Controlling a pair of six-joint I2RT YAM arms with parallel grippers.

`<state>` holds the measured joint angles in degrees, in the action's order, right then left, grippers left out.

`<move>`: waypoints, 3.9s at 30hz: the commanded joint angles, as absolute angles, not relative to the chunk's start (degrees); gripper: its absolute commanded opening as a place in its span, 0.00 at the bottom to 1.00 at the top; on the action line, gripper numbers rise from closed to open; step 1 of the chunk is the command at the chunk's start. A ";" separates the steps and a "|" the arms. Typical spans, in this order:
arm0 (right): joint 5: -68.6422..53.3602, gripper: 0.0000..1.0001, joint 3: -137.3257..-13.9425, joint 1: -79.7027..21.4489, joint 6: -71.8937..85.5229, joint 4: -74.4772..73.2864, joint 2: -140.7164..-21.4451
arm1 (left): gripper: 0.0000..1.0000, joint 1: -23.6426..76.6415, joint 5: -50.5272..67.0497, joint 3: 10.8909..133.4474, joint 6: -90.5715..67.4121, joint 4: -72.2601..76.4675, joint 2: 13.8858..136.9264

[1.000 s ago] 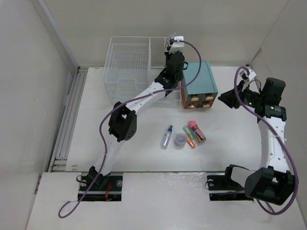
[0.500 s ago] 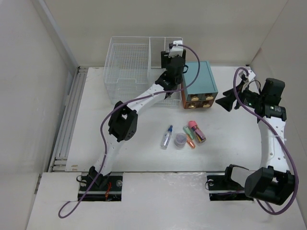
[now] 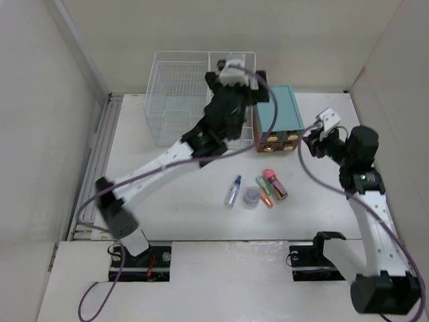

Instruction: Organize the desk

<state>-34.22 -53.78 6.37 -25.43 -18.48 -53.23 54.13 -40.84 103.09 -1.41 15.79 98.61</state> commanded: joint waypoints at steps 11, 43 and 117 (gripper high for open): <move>-31.63 0.49 -61.96 -3.16 -5.91 -22.16 -64.39 | 0.77 58.54 -25.68 39.32 -33.84 13.45 50.20; -24.96 0.64 -50.89 -6.50 35.68 18.01 -90.53 | 0.84 71.89 -35.51 29.44 -40.00 22.59 62.75; -47.10 0.75 -37.97 0.18 22.41 -0.35 -69.79 | 0.88 77.97 -44.74 57.48 -34.63 8.44 98.61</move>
<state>-44.47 -35.55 -0.34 23.70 -1.08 -71.53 78.94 -42.46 56.31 -33.52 8.93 100.25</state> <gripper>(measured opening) 0.753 0.876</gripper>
